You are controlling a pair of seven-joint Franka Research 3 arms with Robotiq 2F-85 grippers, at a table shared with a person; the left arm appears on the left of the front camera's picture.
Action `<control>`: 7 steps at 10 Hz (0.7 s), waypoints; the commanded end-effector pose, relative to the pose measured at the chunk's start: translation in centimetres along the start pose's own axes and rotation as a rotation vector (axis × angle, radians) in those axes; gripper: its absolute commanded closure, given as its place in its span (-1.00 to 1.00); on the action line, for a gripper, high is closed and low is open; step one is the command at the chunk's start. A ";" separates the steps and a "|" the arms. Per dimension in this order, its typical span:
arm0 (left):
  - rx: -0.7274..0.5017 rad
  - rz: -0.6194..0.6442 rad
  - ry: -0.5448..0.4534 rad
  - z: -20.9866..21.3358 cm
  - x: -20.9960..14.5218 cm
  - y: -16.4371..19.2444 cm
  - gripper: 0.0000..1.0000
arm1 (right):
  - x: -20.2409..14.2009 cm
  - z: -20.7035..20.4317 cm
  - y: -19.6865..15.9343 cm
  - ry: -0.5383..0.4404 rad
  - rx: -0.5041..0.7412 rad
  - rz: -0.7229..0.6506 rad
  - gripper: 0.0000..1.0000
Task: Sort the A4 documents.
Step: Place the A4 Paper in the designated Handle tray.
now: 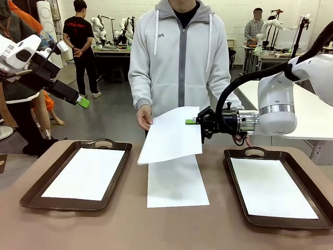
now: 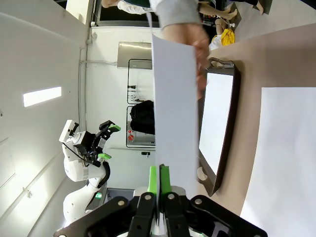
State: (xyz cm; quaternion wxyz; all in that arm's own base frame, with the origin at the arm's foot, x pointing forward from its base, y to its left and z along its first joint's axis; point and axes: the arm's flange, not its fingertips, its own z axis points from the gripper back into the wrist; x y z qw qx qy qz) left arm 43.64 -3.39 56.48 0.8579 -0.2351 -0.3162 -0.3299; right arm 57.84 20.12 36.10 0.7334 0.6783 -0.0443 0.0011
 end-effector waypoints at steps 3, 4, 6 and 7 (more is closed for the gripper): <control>-0.001 -0.001 -0.001 0.0 0.0 0.0 -1.00 | -0.1 -0.1 -0.1 -0.010 -0.009 0.006 1.00; -0.001 -0.001 -0.001 0.0 0.0 0.0 -1.00 | 0.0 0.0 0.0 0.000 0.000 0.000 0.97; -0.001 -0.001 -0.001 0.0 0.0 0.0 -1.00 | -2.7 3.5 2.3 0.033 -0.029 0.095 0.97; -0.001 -0.001 -0.001 0.0 0.0 0.0 -1.00 | -3.6 6.1 3.6 0.040 -0.061 0.120 0.97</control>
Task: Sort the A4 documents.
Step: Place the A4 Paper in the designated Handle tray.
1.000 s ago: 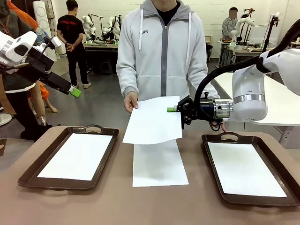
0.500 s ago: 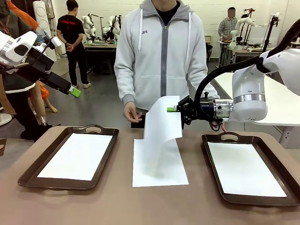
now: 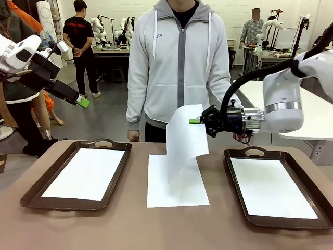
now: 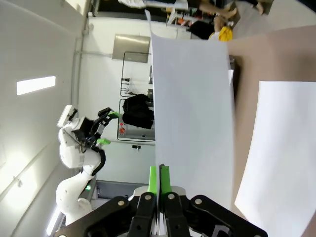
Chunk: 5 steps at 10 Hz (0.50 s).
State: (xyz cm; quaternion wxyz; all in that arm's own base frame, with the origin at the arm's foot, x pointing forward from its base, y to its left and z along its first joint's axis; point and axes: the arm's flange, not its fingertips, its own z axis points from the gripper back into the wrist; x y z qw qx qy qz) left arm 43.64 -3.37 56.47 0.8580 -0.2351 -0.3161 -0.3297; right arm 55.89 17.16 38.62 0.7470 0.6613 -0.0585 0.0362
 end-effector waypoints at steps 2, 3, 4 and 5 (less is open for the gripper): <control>-0.001 -0.001 -0.001 0.0 0.0 0.0 -1.00 | -3.0 7.3 3.0 0.080 -0.048 0.046 0.97; -0.001 -0.001 -0.001 0.0 0.0 0.0 -1.00 | -3.0 9.6 3.2 0.108 -0.050 0.008 0.97; -0.001 -0.001 -0.001 0.0 0.0 0.0 -1.00 | -3.0 12.2 3.1 0.141 -0.068 -0.060 0.97; -0.001 -0.001 -0.001 0.0 0.0 0.0 -1.00 | -3.1 14.1 2.8 0.164 -0.056 -0.118 0.97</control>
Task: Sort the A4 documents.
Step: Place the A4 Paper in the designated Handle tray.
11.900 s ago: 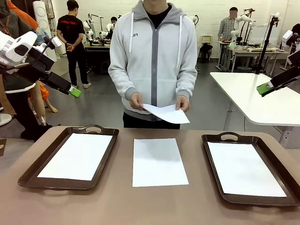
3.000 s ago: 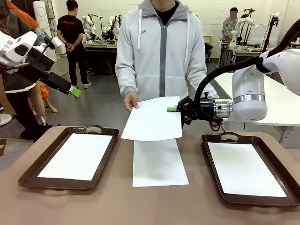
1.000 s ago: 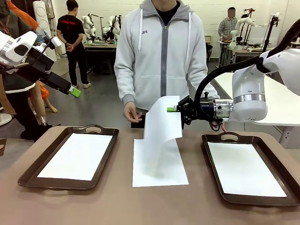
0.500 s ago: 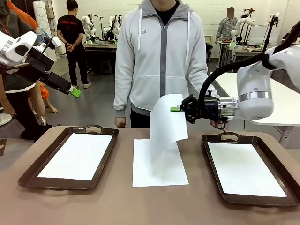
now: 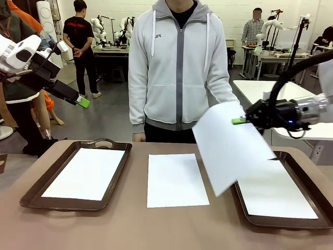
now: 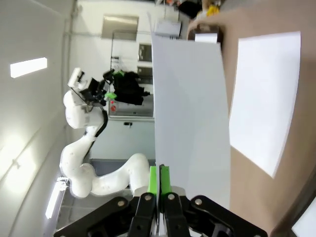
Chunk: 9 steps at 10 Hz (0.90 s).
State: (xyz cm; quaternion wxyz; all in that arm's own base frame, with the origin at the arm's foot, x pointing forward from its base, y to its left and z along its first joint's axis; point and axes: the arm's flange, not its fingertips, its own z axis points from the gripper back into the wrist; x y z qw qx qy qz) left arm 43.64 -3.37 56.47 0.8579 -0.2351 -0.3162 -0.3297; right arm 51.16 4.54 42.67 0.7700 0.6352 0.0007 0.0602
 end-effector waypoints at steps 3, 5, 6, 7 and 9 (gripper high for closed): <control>-0.001 -0.001 -0.001 0.0 0.0 0.0 -1.00 | 0.0 5.0 -3.7 -0.021 0.036 -0.176 0.97; -0.001 -0.001 -0.001 0.0 0.0 0.0 -1.00 | -1.1 6.4 -7.1 -0.006 0.081 -0.182 0.97; -0.001 -0.001 -0.001 0.0 0.0 0.0 -1.00 | -1.8 7.3 -8.7 0.025 0.090 -0.199 0.97; -0.001 -0.001 -0.001 0.0 0.0 0.0 -1.00 | -2.4 7.9 -10.4 0.027 0.088 -0.236 0.97; -0.001 -0.001 -0.001 0.0 0.0 0.0 -1.00 | -3.9 8.9 -11.8 0.027 0.072 -0.151 0.97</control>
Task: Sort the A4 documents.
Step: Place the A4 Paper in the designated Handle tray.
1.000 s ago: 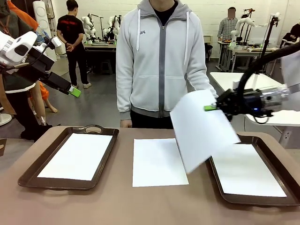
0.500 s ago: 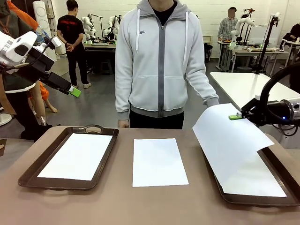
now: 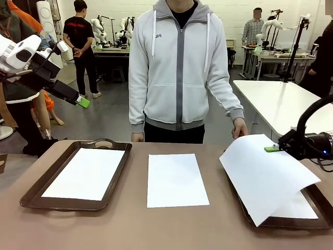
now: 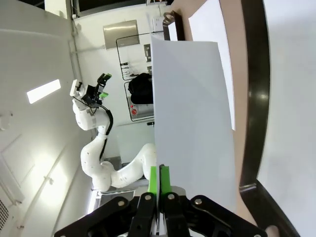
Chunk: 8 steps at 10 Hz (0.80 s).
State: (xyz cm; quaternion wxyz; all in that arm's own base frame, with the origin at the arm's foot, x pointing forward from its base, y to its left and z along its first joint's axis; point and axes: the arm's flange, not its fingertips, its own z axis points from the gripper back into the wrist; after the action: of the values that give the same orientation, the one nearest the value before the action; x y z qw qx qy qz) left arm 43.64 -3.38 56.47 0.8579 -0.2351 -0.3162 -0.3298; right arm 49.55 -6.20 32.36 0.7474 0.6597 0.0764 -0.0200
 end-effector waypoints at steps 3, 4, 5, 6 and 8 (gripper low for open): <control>-0.001 -0.001 -0.001 0.0 0.0 0.0 -1.00 | -1.6 2.5 -1.7 -0.048 -0.115 0.106 0.97; -0.001 -0.001 -0.001 0.0 0.0 0.0 -1.00 | -1.5 3.1 -2.2 -0.072 -0.150 0.097 0.97; -0.001 -0.001 -0.001 0.0 0.0 0.0 -1.00 | -1.3 3.4 -2.6 -0.082 -0.188 0.093 0.97; -0.001 -0.001 -0.001 0.0 0.0 0.0 -1.00 | -1.0 3.6 -3.0 -0.095 -0.248 0.091 0.97; -0.001 -0.001 -0.001 0.0 0.0 0.0 -1.00 | -0.2 3.8 -3.4 -0.107 -0.406 0.075 0.97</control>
State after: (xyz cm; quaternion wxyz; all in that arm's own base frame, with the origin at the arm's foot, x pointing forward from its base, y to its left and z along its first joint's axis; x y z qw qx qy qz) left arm 43.64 -3.38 56.47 0.8579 -0.2351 -0.3161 -0.3298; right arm 49.58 -11.30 29.60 0.8445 0.5353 0.0086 -0.0129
